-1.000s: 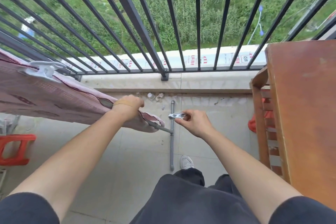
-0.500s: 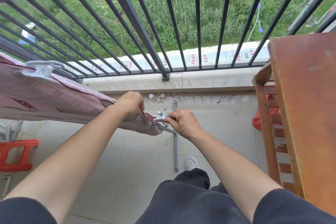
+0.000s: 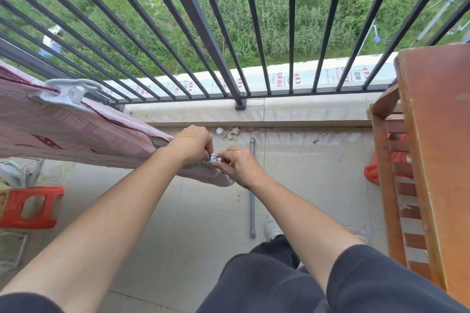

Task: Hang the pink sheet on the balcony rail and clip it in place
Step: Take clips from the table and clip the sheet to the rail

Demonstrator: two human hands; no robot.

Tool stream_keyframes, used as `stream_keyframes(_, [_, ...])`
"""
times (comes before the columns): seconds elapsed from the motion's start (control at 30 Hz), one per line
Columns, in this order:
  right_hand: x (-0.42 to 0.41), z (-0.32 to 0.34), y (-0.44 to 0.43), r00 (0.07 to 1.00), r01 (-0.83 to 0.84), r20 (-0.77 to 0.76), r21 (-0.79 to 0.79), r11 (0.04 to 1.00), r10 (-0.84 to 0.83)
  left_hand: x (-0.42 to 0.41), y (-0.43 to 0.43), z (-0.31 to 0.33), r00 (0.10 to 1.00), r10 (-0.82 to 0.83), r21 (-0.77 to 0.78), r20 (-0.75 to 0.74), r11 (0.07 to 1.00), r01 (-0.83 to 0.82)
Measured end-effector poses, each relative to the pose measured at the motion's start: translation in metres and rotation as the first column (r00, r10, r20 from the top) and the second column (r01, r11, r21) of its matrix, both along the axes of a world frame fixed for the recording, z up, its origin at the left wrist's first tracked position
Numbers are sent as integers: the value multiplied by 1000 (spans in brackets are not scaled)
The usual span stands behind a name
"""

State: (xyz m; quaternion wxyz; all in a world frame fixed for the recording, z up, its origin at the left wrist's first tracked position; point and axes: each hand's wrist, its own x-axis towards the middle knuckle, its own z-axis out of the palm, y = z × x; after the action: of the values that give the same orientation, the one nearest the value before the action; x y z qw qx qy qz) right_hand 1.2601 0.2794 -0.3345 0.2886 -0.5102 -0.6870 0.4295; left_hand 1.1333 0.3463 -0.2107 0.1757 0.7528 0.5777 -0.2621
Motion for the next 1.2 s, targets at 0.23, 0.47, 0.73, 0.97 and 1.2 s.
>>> stream_keyframes(0.23, [13,4,-9,990,32,140,-213,977,-2,-1,-1,-4,999,-39,15,-32,999,39])
stream_keyframes(0.47, [82,32,-6,949,163,300,-192,968,-101,13,-9,3,993,-69,85,-95,993,77])
stream_keyframes(0.73, [221,60,-52,736,528,480,35,848,-477,143,-2,-10,932,-281,369,228,911,185])
stream_keyframes(0.97, [363,94,-163,220,814,637,297,498,-739,345,-32,-9,690,-596,577,411,756,309])
stream_keyframes(1.2, [440,62,-314,-11,980,721,147,137,-693,485,-158,-42,464,-731,511,500,682,523])
